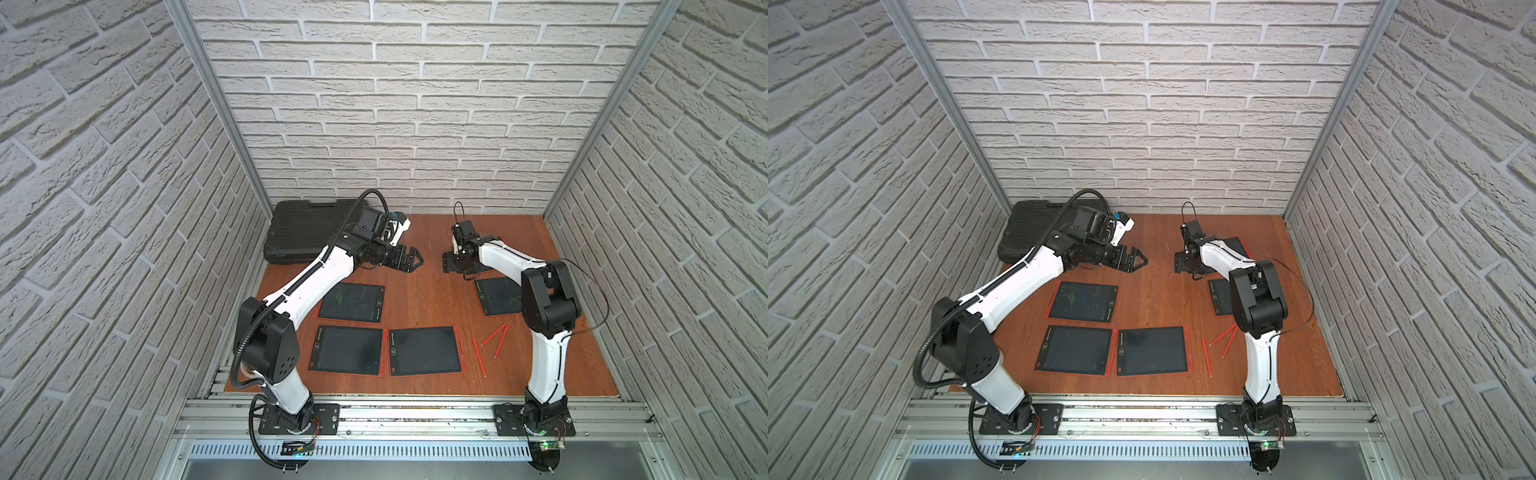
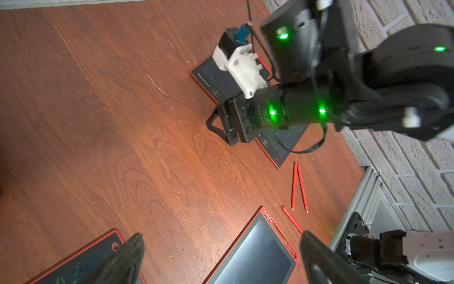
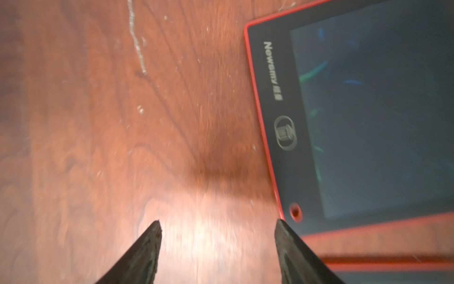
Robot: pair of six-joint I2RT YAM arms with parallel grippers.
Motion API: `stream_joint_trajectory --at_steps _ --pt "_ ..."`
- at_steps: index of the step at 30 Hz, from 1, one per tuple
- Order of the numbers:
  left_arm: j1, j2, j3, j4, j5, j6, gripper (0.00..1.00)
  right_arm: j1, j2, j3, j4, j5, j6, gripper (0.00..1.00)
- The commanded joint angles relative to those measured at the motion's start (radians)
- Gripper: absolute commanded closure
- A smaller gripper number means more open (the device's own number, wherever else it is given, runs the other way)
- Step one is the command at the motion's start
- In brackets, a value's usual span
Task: Place the stylus back onto the writing tablet
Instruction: Move the writing tablet to the center of the board.
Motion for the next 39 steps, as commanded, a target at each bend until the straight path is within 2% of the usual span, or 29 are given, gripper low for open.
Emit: stream_joint_trajectory --at_steps 1,5,7,10,19,24,30,39 --pt "-0.015 -0.034 -0.005 0.006 0.006 0.006 0.02 -0.002 -0.152 -0.084 0.033 0.028 -0.027 0.27" --pt "-0.027 -0.045 -0.004 0.006 0.008 0.005 0.02 -0.03 -0.28 -0.222 0.007 0.068 0.044 0.23" --pt "-0.034 -0.05 -0.005 0.006 0.007 0.003 0.02 -0.064 -0.356 -0.314 0.017 0.046 0.1 0.18" --pt "-0.046 -0.061 -0.009 0.01 0.002 0.004 0.02 -0.107 -0.455 -0.43 0.025 0.032 0.158 0.16" --pt "-0.07 -0.067 -0.013 0.016 0.002 0.002 0.02 -0.245 -0.61 -0.625 0.001 0.005 0.236 0.05" --pt "-0.076 -0.06 -0.014 0.018 0.006 -0.006 0.02 -0.316 -0.621 -0.692 0.054 -0.065 0.269 0.0" --pt "-0.084 -0.063 -0.015 0.016 -0.002 -0.002 0.02 -0.378 -0.587 -0.757 0.178 -0.144 0.306 0.0" --pt "-0.095 -0.064 -0.013 0.01 -0.012 0.005 0.02 -0.4 -0.516 -0.764 0.264 -0.159 0.315 0.0"
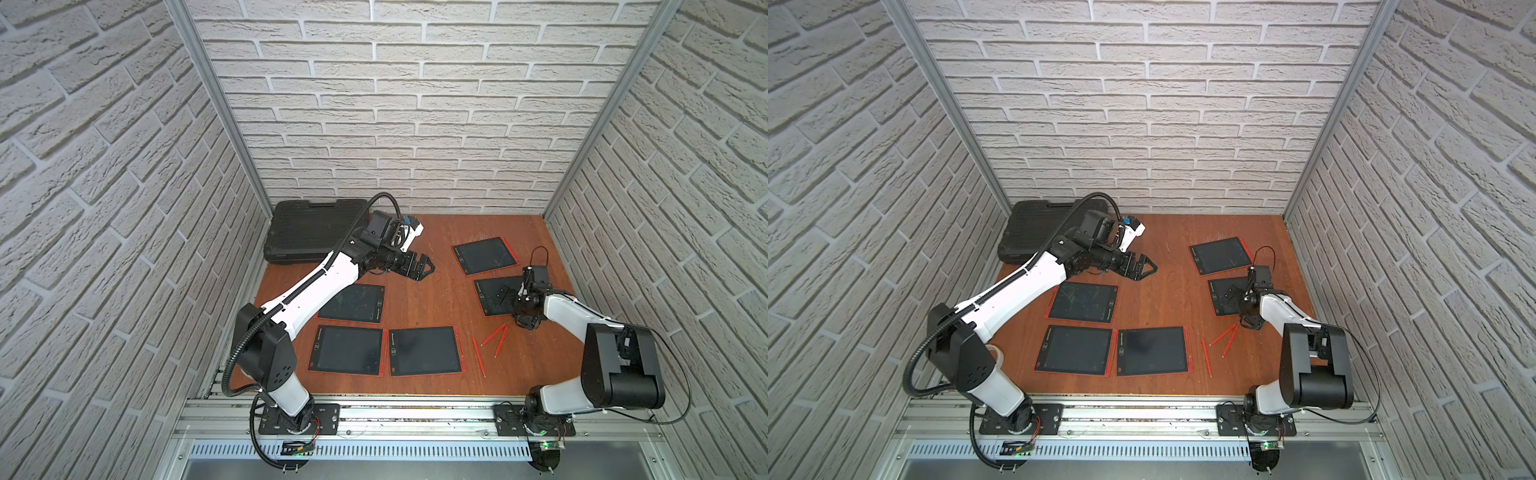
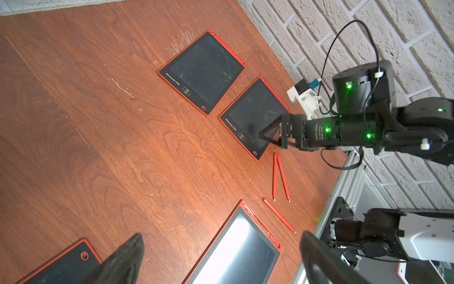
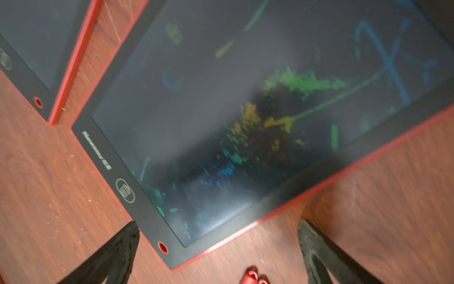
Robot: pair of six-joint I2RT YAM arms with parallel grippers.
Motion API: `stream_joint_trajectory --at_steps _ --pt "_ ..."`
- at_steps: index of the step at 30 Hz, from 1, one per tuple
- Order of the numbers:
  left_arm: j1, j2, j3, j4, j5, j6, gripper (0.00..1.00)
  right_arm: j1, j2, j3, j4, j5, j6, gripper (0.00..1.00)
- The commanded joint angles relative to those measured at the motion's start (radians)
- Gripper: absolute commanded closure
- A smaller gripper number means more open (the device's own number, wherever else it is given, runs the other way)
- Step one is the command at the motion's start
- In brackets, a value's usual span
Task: Place the stylus back onto the writing tablet
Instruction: Move the writing tablet to the center of the board.
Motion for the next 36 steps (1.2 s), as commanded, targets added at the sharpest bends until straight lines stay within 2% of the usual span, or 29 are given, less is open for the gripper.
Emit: stream_joint_trajectory --at_steps 1,18,27,32,36 --pt "-0.008 -0.025 -0.009 0.009 -0.01 0.009 0.02 -0.005 0.035 0.004 0.067 -0.02 0.015 0.0" --pt "-0.012 -0.019 -0.006 0.001 -0.028 0.016 0.02 0.02 0.214 0.117 0.125 -0.098 0.015 0.04" --pt "-0.012 -0.018 -0.003 -0.005 -0.035 0.022 0.02 0.126 0.296 0.222 0.119 -0.079 0.034 0.04" --pt "-0.013 -0.024 -0.003 -0.008 -0.041 0.023 0.02 0.17 0.309 0.287 0.068 -0.035 0.0 0.04" --pt "-0.012 -0.029 0.001 -0.018 -0.051 0.03 0.02 0.219 0.251 0.263 0.021 0.004 -0.062 0.13"
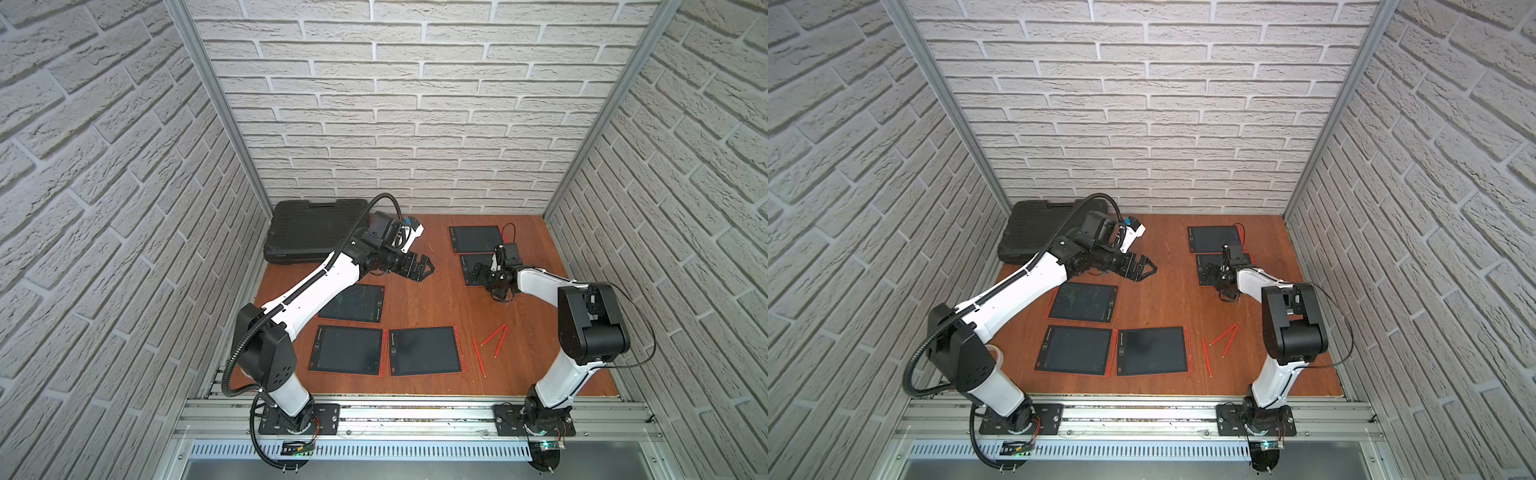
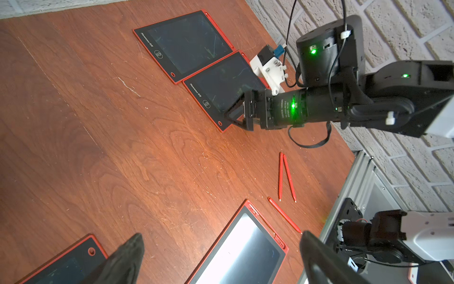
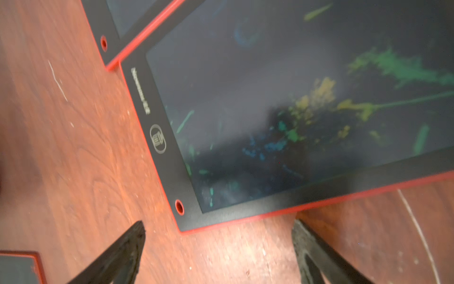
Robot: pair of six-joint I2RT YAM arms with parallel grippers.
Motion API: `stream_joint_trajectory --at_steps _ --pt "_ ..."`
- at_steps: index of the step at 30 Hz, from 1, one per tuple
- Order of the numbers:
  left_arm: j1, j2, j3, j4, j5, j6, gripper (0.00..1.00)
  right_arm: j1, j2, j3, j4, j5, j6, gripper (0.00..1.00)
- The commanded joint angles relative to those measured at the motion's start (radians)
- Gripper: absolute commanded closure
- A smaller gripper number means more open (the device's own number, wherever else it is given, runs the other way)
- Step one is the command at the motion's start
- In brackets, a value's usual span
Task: Place the stylus back onto the writing tablet
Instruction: Move the writing tablet to the center of the board.
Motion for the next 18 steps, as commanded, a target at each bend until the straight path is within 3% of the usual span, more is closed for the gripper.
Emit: stream_joint_trajectory --at_steps 1,10,16,18 --pt "-0.004 -0.03 0.002 -0.009 -0.016 0.028 0.02 0.049 -0.066 -0.04 -0.086 0.038 -0.069 0.15" --pt "-0.004 -0.041 0.005 -0.022 -0.028 0.057 0.02 0.171 -0.322 -0.243 -0.183 0.073 -0.2 0.4" --pt "-0.005 -0.043 0.005 -0.027 -0.017 0.073 0.02 0.243 -0.455 -0.282 -0.285 0.091 -0.224 0.58" --pt "-0.004 -0.044 0.007 -0.03 -0.003 0.079 0.02 0.271 -0.47 -0.283 -0.311 0.098 -0.221 0.59"
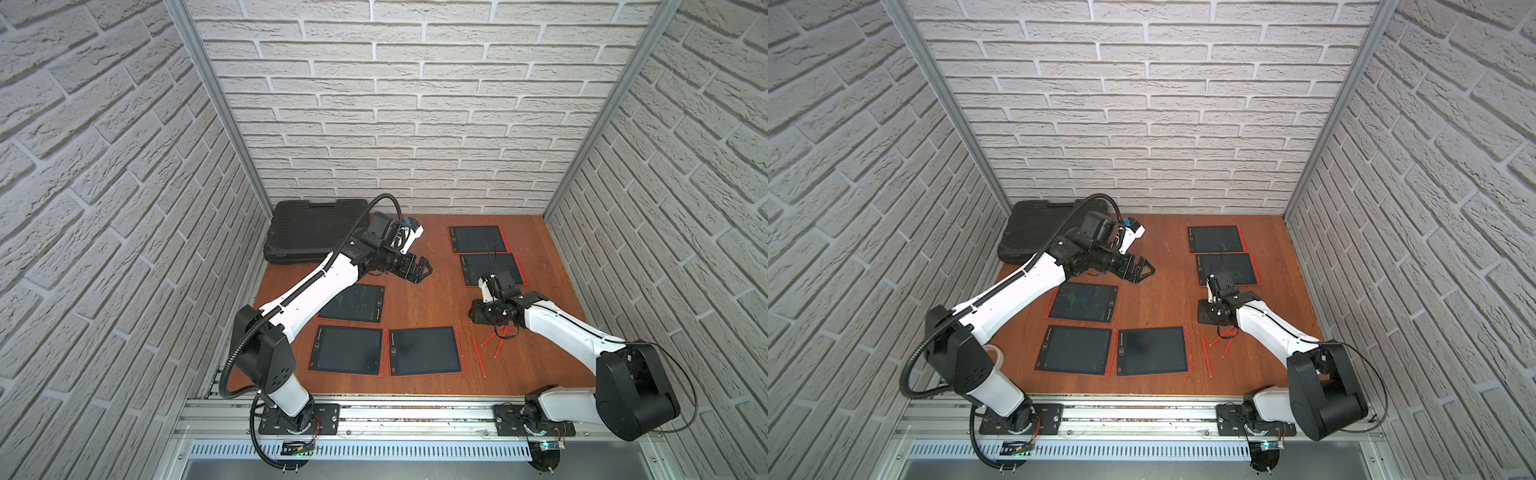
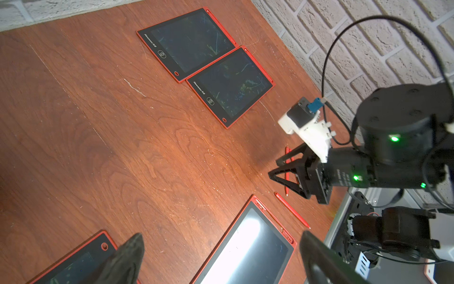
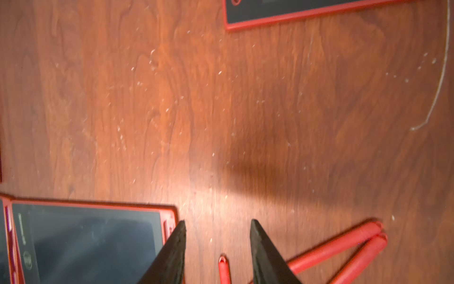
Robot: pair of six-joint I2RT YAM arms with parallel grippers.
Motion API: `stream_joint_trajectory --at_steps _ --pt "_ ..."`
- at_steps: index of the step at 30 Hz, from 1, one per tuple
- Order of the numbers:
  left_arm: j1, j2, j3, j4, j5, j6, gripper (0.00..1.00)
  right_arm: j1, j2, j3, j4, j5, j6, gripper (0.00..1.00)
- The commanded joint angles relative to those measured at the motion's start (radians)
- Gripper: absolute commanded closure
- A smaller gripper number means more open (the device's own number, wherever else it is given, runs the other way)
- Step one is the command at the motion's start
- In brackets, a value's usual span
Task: Place the stylus back onto the writing tablet
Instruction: Move the writing tablet to the center of the board.
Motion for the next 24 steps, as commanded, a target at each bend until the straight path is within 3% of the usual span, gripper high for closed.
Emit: stream_joint_trajectory --at_steps 1,13,24 --pt "-0.005 -0.032 0.006 -0.007 0.023 0.032 0.02 0.047 -0.03 -0.009 -0.062 0.026 -0.019 0.59" --pt "-0.004 -0.061 -0.001 -0.006 0.039 0.062 0.02 0.238 0.041 -0.017 -0.081 0.101 0.023 0.66" --pt "-0.01 -0.061 -0.003 -0.004 0.022 0.058 0.02 0.316 0.141 0.0 -0.056 0.161 0.07 0.73"
